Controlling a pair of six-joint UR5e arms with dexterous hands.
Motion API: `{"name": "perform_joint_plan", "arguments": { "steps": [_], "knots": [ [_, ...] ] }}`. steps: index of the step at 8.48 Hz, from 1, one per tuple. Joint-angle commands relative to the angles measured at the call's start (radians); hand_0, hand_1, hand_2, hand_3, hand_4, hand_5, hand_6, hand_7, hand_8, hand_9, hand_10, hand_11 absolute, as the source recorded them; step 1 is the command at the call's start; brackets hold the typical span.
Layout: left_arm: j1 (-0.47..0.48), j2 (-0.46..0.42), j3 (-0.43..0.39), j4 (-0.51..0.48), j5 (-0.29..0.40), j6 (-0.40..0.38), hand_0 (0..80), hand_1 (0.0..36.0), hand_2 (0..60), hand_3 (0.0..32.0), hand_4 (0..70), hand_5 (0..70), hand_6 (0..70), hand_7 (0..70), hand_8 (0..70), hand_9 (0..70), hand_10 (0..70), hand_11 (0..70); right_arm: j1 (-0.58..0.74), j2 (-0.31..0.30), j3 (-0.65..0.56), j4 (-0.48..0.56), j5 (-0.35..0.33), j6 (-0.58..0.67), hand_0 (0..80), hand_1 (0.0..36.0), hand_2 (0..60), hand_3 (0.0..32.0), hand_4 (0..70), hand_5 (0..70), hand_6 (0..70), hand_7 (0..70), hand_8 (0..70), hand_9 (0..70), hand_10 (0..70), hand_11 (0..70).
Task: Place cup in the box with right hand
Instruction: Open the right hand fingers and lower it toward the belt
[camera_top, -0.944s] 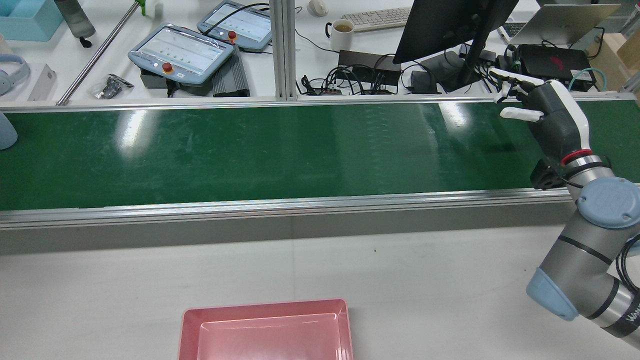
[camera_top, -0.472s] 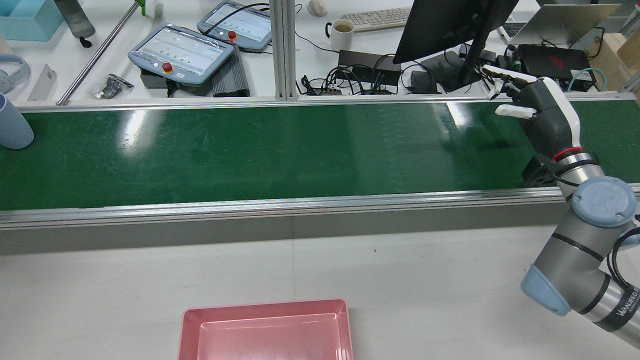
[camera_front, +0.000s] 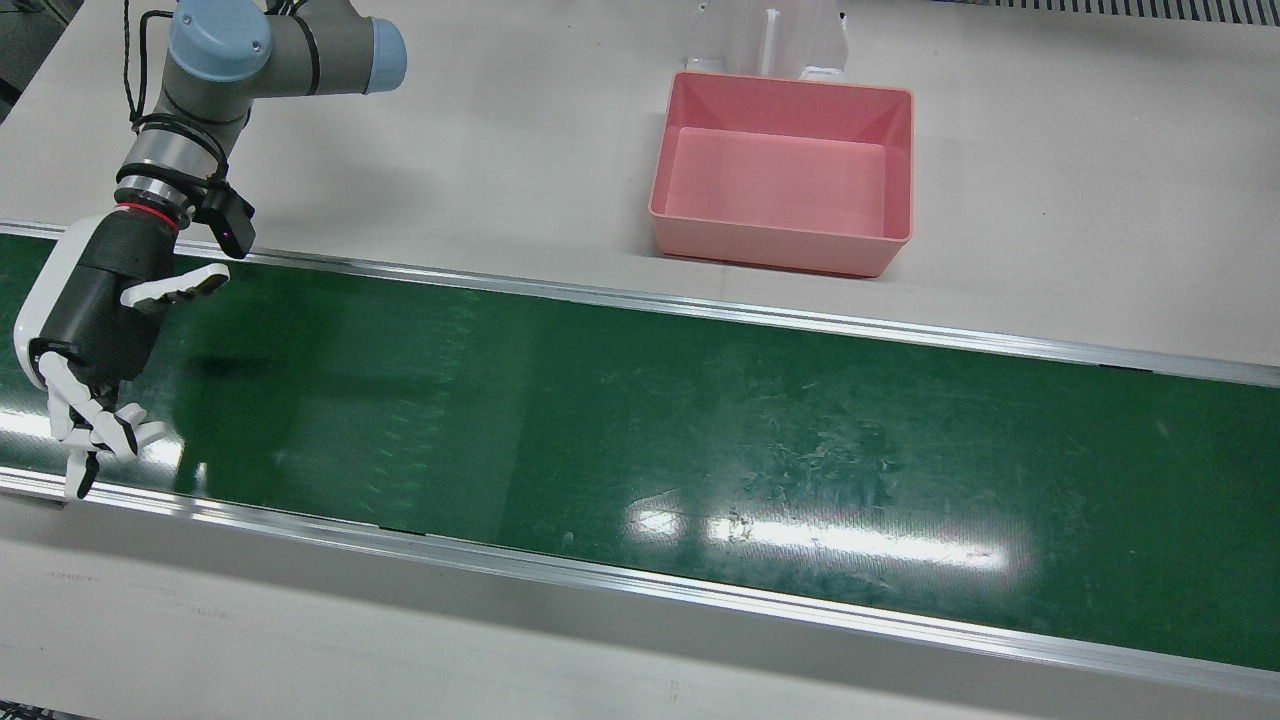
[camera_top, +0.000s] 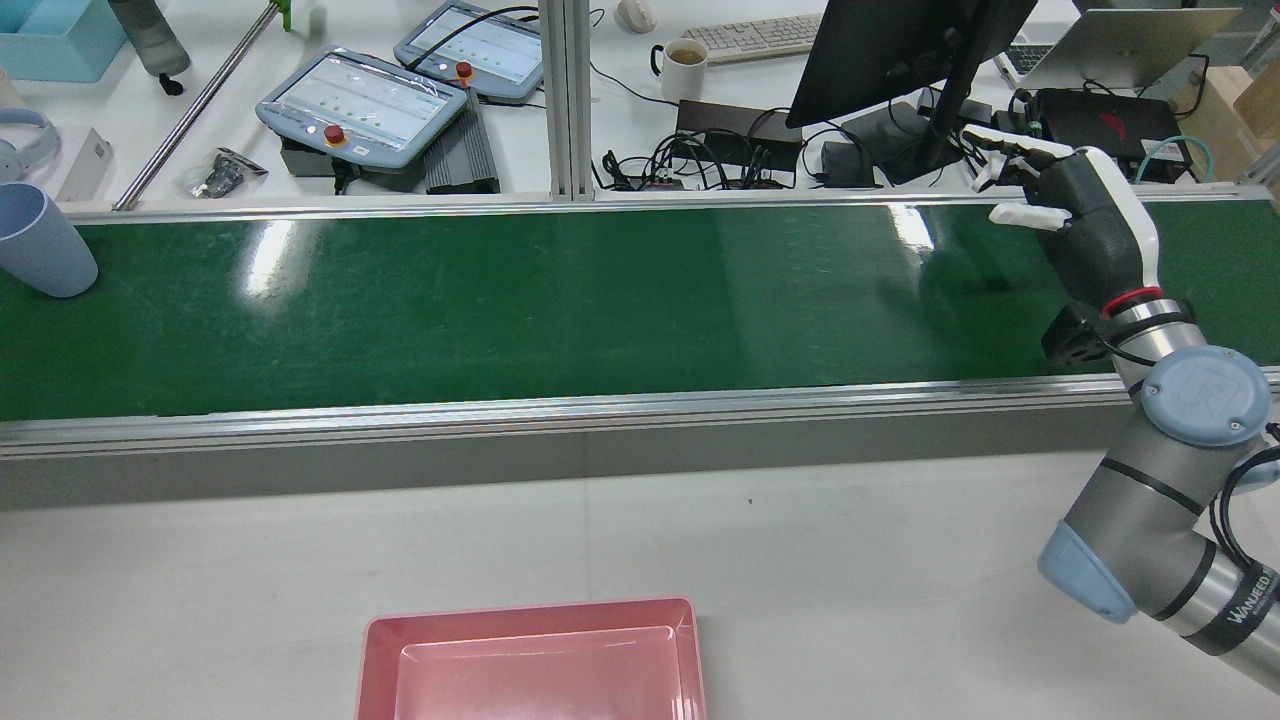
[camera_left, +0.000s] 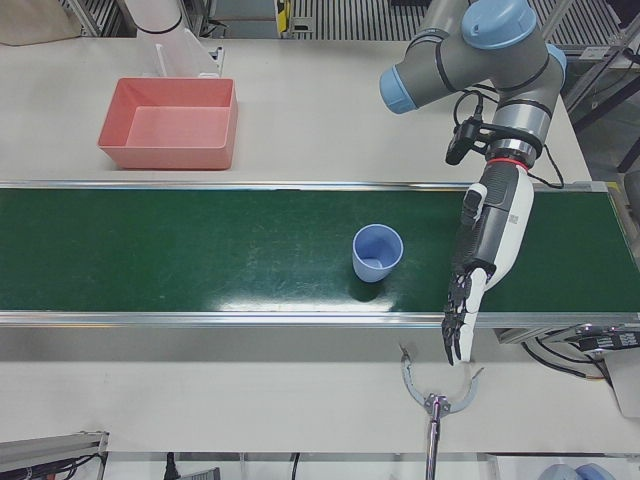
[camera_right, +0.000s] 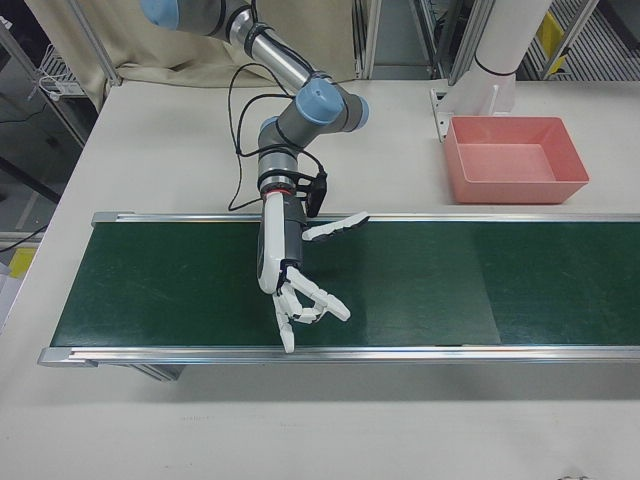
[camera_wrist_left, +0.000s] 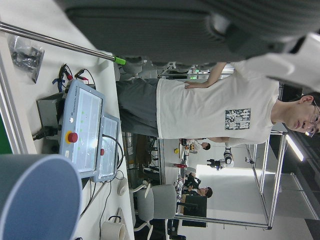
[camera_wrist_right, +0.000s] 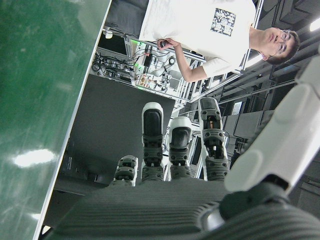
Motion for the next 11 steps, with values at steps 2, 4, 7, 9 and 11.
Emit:
{"name": "perform_joint_plan", "arguments": {
  "steps": [2,4,7,9,11],
  "knots": [
    [0.0,0.0,0.0,-0.001,-0.001,0.0,0.0,0.0,0.0,0.0,0.0,0.0,0.0,0.0,0.0,0.0,0.0,0.0,0.004,0.001,0.0,0.0,0.001,-0.001,43.8,0.0,0.0,1.8,26.6,3.0,26.9,70.0,29.5,54.0,6.5,9.2],
    [0.0,0.0,0.0,0.001,0.001,0.0,0.0,0.0,0.0,0.0,0.0,0.0,0.0,0.0,0.0,0.0,0.0,0.0,0.006,0.001,0.0,0.0,0.001,-0.001,43.3,0.0,0.0,0.4,28.6,3.1,28.8,70.0,32.0,56.6,7.4,10.5],
    [0.0,0.0,0.0,0.001,0.001,0.0,0.0,0.0,0.0,0.0,0.0,0.0,0.0,0.0,0.0,0.0,0.0,0.0,0.004,0.001,0.0,0.0,0.001,0.001,40.9,0.0,0.0,3.6,17.7,4.9,29.1,70.0,30.8,55.1,23.5,34.1],
    [0.0,0.0,0.0,-0.001,-0.001,0.0,0.0,0.0,0.0,0.0,0.0,0.0,0.0,0.0,0.0,0.0,0.0,0.0,0.006,0.001,0.0,0.0,0.001,0.001,41.7,0.0,0.0,2.4,22.1,4.6,28.9,70.0,31.8,56.3,21.2,30.6],
    [0.0,0.0,0.0,0.001,0.001,0.001,0.0,0.0,0.0,0.0,0.0,0.0,0.0,0.0,0.0,0.0,0.0,0.0,0.003,0.026,-0.001,-0.001,0.012,-0.008,42.3,0.0,0.0,2.2,23.5,4.6,28.8,70.0,31.8,56.3,20.6,29.8]
  ]
}}
